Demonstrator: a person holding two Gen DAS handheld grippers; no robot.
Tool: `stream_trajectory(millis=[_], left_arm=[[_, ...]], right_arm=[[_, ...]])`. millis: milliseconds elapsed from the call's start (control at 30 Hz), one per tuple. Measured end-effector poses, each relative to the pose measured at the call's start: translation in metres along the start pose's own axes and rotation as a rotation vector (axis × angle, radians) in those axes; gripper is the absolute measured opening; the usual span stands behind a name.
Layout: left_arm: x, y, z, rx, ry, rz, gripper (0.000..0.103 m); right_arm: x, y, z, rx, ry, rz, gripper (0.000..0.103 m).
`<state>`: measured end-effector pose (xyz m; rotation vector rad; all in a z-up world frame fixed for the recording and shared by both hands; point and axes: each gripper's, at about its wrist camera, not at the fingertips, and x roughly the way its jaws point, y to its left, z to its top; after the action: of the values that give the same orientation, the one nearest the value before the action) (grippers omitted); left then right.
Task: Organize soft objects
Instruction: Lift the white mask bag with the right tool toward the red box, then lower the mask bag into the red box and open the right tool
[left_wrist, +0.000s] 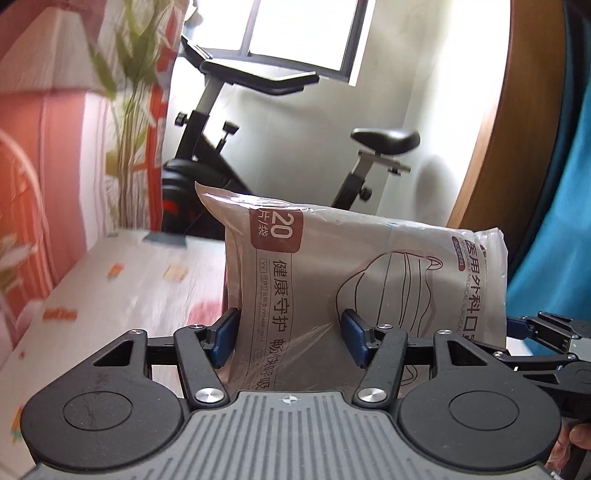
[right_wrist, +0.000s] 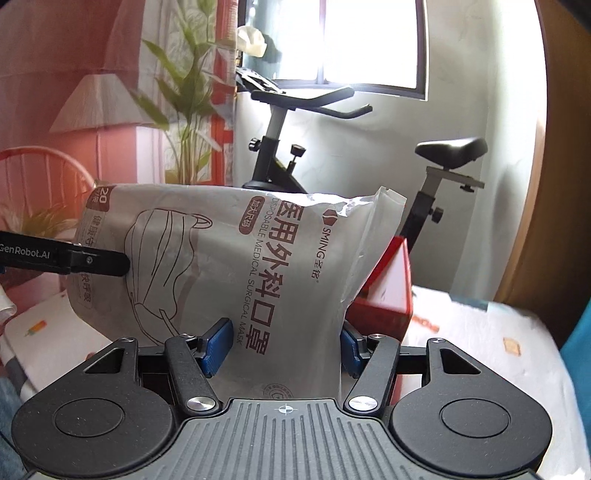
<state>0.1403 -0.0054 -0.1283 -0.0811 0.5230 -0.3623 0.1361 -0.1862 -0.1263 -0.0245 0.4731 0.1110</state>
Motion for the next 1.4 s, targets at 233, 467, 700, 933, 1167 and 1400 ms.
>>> stream_trajectory(millis=[233, 467, 700, 933, 1167, 1400], left_arm=[[0.054, 0.002, 0.061, -0.025, 0.034, -0.017, 0.057], [0.122, 0.005, 0.098, -0.005, 0.159, 0.007, 0.055], [0.179, 0.004, 0.106, 0.085, 0.27, 0.08, 0.049], [0.205, -0.009, 0.101, 0.286, 0.339, 0.15, 0.046], [0.222, -0.012, 0.102, 0.398, 0.411, 0.118, 0.047], [0.222, 0.0, 0.106, 0.342, 0.387, 0.091, 0.034]], right_arm=[[0.051, -0.043, 0.064, 0.088, 0.021, 0.0, 0.055], [0.132, -0.087, 0.101, 0.193, 0.175, 0.015, 0.054], [0.2, -0.104, 0.098, 0.251, 0.349, 0.027, 0.049], [0.244, -0.107, 0.087, 0.241, 0.5, 0.046, 0.046], [0.261, -0.112, 0.08, 0.232, 0.563, 0.017, 0.048], [0.262, -0.117, 0.078, 0.176, 0.561, 0.017, 0.049]])
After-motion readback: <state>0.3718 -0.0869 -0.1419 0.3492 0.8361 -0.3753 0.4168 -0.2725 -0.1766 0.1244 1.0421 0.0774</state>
